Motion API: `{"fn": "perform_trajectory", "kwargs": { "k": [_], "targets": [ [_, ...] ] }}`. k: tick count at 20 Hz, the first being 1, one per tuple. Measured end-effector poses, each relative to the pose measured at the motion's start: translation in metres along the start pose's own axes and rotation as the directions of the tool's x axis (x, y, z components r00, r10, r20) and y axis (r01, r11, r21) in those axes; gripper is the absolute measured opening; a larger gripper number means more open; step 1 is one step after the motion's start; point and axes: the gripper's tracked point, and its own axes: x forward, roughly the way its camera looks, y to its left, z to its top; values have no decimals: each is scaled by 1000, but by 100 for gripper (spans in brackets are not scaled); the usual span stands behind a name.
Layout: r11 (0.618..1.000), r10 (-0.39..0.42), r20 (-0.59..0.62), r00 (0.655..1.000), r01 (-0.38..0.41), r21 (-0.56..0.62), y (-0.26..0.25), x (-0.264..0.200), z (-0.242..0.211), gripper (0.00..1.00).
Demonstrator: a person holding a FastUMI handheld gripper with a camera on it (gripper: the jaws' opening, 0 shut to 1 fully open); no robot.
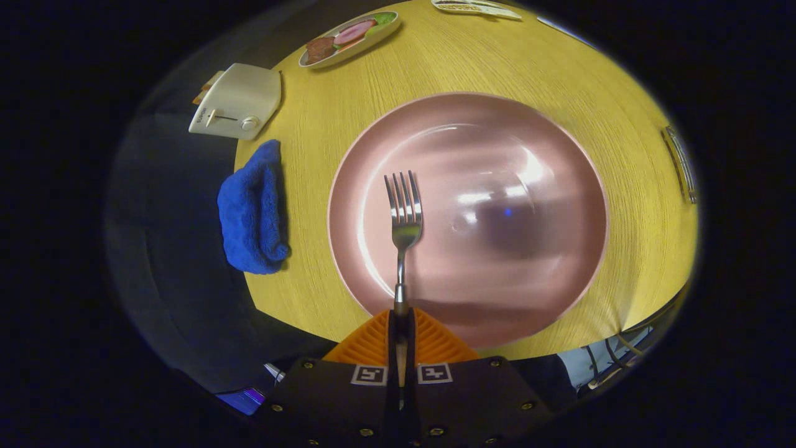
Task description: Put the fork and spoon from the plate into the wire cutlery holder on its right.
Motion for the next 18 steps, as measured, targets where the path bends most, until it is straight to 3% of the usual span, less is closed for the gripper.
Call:
{"fn": "perform_trajectory", "kwargs": {
  "k": [11,18],
  "targets": [
    [994,69,103,992,-77,71,-9,-59,35,3],
    [981,83,215,973,-117,152,-49,-120,62,3]
  ]
}}
